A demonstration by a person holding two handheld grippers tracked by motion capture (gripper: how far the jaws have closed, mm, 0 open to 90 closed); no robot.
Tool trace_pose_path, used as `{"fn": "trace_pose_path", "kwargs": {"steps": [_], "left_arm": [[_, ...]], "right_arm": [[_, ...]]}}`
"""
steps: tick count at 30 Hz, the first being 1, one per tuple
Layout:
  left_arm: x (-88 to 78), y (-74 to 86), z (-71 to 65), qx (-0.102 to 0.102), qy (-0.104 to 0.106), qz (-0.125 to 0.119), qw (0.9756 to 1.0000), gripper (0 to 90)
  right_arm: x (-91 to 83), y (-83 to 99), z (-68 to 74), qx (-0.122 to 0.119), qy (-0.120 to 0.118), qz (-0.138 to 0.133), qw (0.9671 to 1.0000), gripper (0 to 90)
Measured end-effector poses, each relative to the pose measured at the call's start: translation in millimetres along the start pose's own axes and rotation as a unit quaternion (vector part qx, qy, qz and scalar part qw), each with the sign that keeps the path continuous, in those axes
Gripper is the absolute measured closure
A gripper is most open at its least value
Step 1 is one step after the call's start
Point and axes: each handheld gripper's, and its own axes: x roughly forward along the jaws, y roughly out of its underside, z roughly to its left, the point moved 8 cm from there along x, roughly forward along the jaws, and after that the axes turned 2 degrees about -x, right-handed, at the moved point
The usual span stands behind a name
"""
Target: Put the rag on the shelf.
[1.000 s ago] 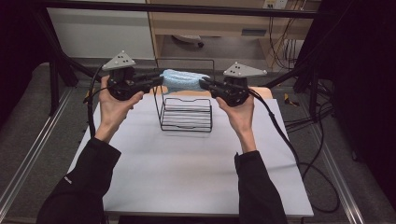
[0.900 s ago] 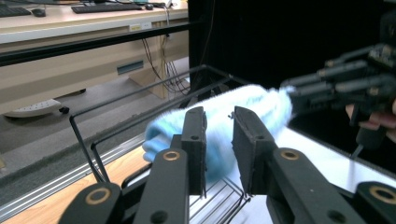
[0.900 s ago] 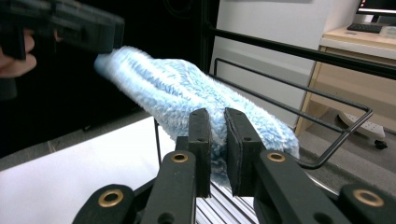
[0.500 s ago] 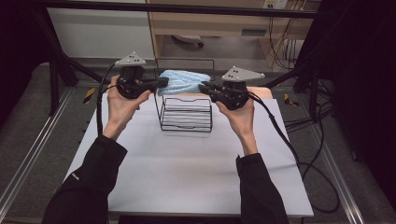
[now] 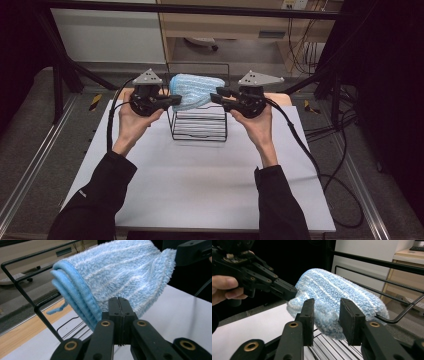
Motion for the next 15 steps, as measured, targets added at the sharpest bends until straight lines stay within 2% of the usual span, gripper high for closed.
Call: {"fn": "trace_pose_path", "kwargs": {"steps": [5, 10, 13, 15], "left_arm": [[5.4, 6.1, 1.4, 0.009, -0.011, 0.009, 0.9999, 90.0], [9.2, 9.4, 2.5, 0.006, -0.012, 0.004, 0.9999, 90.0], [10.7, 12.0, 3.2, 0.005, -0.012, 0.004, 0.9999, 90.0], [12.0, 13.6, 4.5, 0.005, -0.014, 0.002, 0.9999, 90.0]], "right_arm": [[-1.1, -1.8, 1.7, 0.004, -0.003, -0.009, 0.9999, 65.4], [2.9, 9.4, 2.3, 0.006, -0.003, 0.026, 0.9997, 83.6], [6.0, 20.6, -0.9, 0.021, -0.002, 0.042, 0.9989, 89.6], [7.6, 28.0, -4.4, 0.031, 0.0, 0.048, 0.9984, 90.0]]}}
